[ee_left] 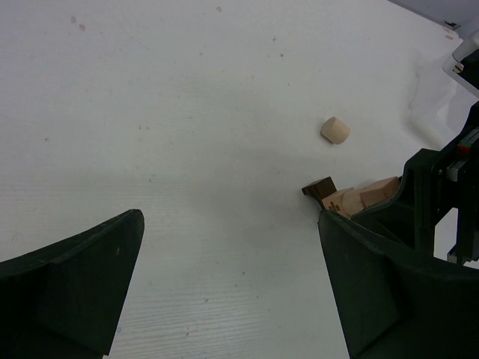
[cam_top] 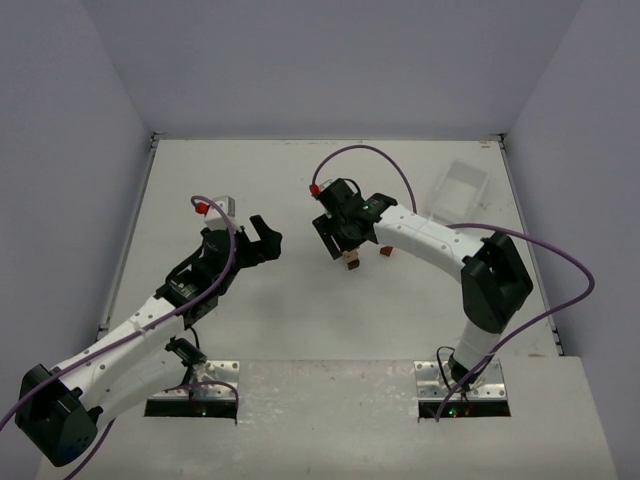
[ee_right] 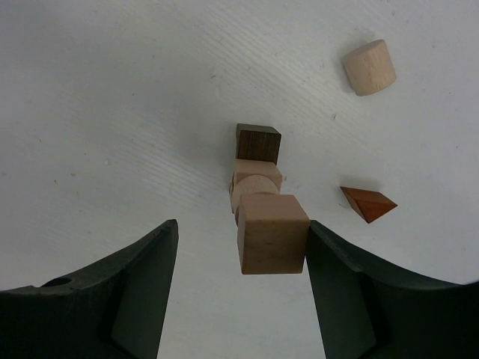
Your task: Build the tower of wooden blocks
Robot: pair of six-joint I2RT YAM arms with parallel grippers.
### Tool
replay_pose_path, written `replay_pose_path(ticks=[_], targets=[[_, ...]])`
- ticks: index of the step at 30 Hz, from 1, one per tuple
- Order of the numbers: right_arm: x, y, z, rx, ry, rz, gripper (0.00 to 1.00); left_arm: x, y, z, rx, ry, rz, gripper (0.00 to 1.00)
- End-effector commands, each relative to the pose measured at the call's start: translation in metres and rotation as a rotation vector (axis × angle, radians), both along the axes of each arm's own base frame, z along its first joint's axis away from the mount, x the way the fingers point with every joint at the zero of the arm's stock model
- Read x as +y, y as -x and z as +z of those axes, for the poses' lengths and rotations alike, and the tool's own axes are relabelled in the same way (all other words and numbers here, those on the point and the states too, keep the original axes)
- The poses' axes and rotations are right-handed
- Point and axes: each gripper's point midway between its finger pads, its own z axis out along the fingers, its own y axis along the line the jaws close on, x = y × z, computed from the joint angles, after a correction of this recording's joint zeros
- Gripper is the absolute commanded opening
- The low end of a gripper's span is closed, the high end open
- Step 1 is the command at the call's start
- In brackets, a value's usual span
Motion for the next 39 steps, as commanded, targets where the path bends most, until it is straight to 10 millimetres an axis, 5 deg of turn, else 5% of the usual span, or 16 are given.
replay_pose_path(ticks=[1,18,28,34,39], targets=[[0.005,-0.001,0.019,-0.031,-0.061,-0.013,0.68,0.000,-0.005,0.013,-0.045,0.033,0.007,1.00],[-0.001,-0.011,0.030,-0.079,-0.038,-0.061,0.70,-0.001,-0.005,0.014,-0.046,0.033,0.006,1.00],[0.019,-0.029,0.112,-0.239,-0.165,0.035,0.99,0.006,-0.007,0.013,-0.037,0.015,0.041,1.00],[-0.012,-0.049,0.155,-0.288,-0.282,-0.022,0.99,0.009,-0.009,0.013,-0.027,-0.002,0.061,1.00],[-0.062,-0.074,0.153,-0.284,-0.321,-0.125,0.99,0.010,-0.010,0.014,-0.023,-0.007,0.067,1.00]])
